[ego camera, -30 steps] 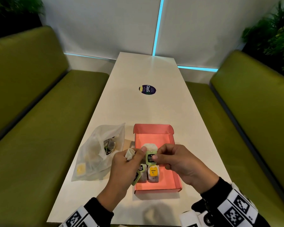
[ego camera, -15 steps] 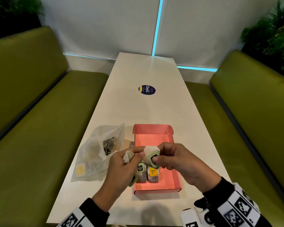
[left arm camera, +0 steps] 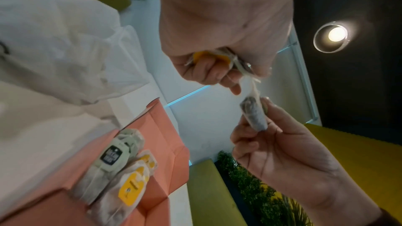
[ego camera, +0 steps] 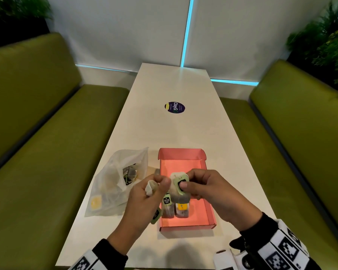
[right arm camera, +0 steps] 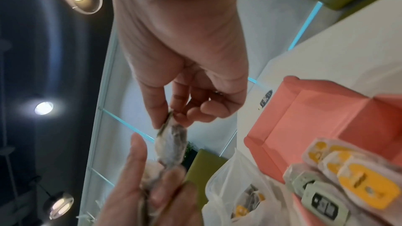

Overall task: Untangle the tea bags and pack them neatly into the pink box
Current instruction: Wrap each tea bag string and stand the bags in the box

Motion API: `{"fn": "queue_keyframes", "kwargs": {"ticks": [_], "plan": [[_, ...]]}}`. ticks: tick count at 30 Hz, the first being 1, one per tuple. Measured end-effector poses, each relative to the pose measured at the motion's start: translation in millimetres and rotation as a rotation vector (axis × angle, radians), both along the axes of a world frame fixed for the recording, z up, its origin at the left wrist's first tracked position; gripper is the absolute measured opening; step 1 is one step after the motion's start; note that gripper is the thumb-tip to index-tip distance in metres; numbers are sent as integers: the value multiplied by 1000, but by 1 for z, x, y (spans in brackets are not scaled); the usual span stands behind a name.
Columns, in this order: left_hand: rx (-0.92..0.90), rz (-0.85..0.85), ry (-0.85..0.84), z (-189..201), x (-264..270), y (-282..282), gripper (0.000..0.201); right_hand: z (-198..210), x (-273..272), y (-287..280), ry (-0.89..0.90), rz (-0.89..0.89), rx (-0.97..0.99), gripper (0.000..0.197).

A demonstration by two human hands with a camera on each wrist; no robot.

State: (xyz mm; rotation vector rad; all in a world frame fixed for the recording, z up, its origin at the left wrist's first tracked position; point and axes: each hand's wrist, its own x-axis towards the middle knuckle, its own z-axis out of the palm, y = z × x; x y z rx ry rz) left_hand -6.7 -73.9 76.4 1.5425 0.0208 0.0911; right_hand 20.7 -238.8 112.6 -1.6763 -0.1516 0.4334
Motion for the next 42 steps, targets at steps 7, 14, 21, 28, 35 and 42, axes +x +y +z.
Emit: {"fn": "queue_keyframes", "kwargs": {"ticks": [7, 14, 21, 28, 35, 42], "plan": [[102, -172, 42, -4, -7, -7, 24, -2, 2, 5, 47, -173, 111, 13], [144, 51, -41, -6, -7, -11, 40, -6, 2, 7, 65, -252, 144, 14], [300, 148, -330, -2, -8, -14, 12, -5, 1, 8, 67, -282, 179, 12], [282, 254, -151, 0, -7, -22, 24, -5, 0, 12, 77, -272, 180, 12], [-3, 150, 55, 9, -6, -22, 26, -2, 1, 7, 107, -176, 178, 15], [-48, 116, 84, 10, -4, -17, 19, 2, 5, 0, 123, -77, 110, 16]]}}
